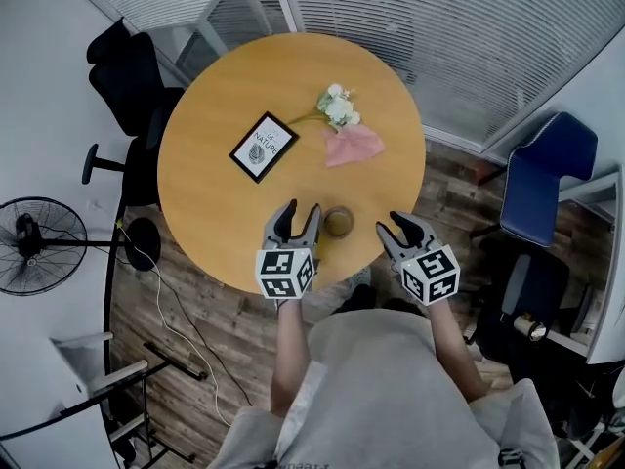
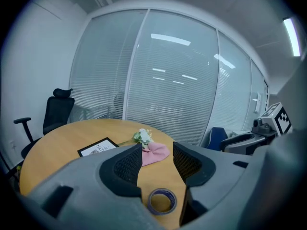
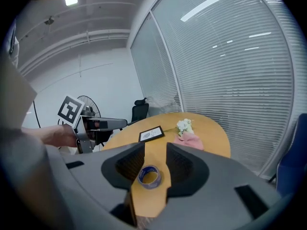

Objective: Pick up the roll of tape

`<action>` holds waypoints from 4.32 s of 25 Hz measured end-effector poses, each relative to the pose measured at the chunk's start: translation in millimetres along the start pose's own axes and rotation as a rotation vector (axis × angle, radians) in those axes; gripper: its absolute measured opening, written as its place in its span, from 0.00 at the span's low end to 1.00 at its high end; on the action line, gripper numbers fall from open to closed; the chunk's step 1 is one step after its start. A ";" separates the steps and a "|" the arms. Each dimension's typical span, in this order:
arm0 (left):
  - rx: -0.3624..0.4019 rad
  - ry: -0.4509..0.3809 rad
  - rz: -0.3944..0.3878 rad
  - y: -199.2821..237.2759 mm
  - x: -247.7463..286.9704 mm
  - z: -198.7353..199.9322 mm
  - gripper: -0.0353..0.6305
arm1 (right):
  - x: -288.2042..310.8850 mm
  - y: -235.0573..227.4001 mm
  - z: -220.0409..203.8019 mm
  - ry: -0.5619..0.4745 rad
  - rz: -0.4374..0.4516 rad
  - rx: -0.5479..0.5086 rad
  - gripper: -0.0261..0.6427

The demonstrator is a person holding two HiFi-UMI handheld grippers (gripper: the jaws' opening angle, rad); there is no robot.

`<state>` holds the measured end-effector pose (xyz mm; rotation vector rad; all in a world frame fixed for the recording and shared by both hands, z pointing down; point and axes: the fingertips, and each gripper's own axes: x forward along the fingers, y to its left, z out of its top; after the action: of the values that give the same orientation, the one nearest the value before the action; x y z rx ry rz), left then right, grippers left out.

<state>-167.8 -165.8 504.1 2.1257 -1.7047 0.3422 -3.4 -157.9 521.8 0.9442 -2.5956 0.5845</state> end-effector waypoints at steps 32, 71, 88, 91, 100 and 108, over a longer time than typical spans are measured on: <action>0.005 0.270 -0.099 14.3 71.6 -99.6 0.33 | 64.4 -13.7 -24.1 0.115 0.034 -0.002 0.24; 0.223 0.629 -0.195 0.8 118.7 -210.9 0.33 | 47.2 -85.1 -14.2 0.107 -0.053 0.040 0.24; 0.376 0.700 -0.195 6.0 112.4 -220.6 0.21 | 42.9 -85.9 0.3 0.032 -0.076 0.043 0.23; 0.389 0.700 -0.186 7.2 111.8 -221.4 0.19 | 42.3 -85.2 -0.5 0.031 -0.079 0.046 0.23; 0.395 0.701 -0.180 8.3 112.7 -223.1 0.18 | 44.2 -79.2 -11.5 0.067 -0.070 0.040 0.22; 0.430 0.696 -0.169 9.2 115.3 -223.6 0.14 | 47.8 -81.8 -9.5 0.074 -0.067 0.027 0.22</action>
<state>-138.3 -168.6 754.1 2.0381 -1.1033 1.3134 17.5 -236.1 572.0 0.9947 -2.4870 0.6266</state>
